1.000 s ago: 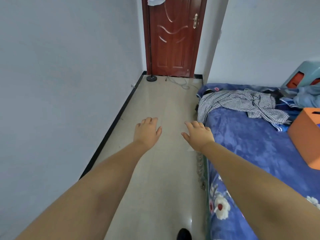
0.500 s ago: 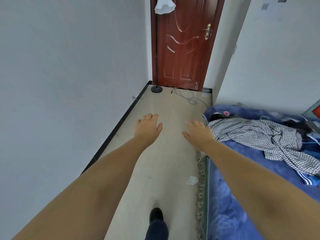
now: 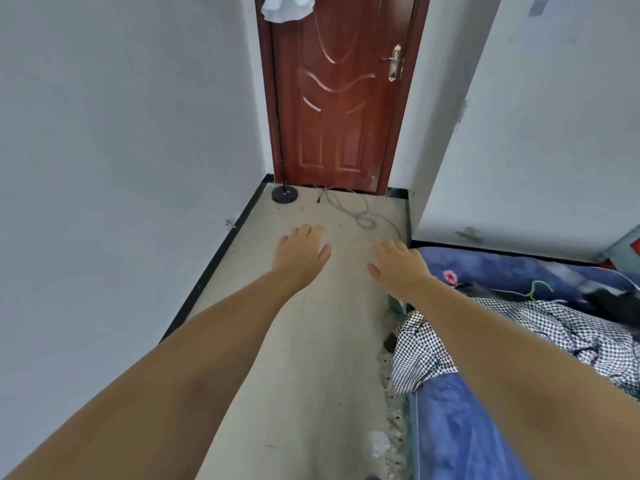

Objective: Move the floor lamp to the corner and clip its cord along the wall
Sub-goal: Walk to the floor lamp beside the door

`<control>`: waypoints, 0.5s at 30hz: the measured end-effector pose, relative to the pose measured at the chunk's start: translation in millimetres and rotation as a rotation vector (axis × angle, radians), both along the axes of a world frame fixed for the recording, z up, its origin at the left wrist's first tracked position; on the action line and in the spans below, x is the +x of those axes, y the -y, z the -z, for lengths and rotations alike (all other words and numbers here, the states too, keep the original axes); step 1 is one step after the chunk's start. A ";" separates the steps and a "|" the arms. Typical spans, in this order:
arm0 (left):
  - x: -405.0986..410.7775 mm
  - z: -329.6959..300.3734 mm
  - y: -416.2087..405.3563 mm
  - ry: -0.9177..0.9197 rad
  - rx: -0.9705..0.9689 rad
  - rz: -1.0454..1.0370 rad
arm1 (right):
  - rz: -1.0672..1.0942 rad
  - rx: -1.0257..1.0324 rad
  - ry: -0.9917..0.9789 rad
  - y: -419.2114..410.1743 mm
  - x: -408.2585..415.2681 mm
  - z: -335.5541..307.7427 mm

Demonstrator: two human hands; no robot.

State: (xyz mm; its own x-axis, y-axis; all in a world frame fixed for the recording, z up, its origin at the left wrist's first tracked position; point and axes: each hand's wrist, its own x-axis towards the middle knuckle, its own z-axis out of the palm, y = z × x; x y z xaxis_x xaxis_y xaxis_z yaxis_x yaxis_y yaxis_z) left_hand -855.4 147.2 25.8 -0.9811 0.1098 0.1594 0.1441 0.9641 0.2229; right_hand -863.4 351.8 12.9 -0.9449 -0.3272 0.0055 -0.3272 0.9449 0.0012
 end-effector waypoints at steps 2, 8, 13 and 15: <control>-47.3 6.7 -4.0 -0.007 0.012 -0.013 | 0.022 0.022 0.027 -6.9 -49.5 4.7; -202.6 11.0 -12.9 -0.012 0.113 -0.145 | -0.020 0.012 0.046 -29.6 -214.8 6.1; -311.9 9.9 -24.0 0.000 0.170 -0.208 | -0.037 0.039 0.069 -42.9 -348.7 -9.4; -354.3 9.0 -20.7 -0.013 0.174 -0.230 | -0.071 0.045 0.063 -35.4 -397.9 -9.7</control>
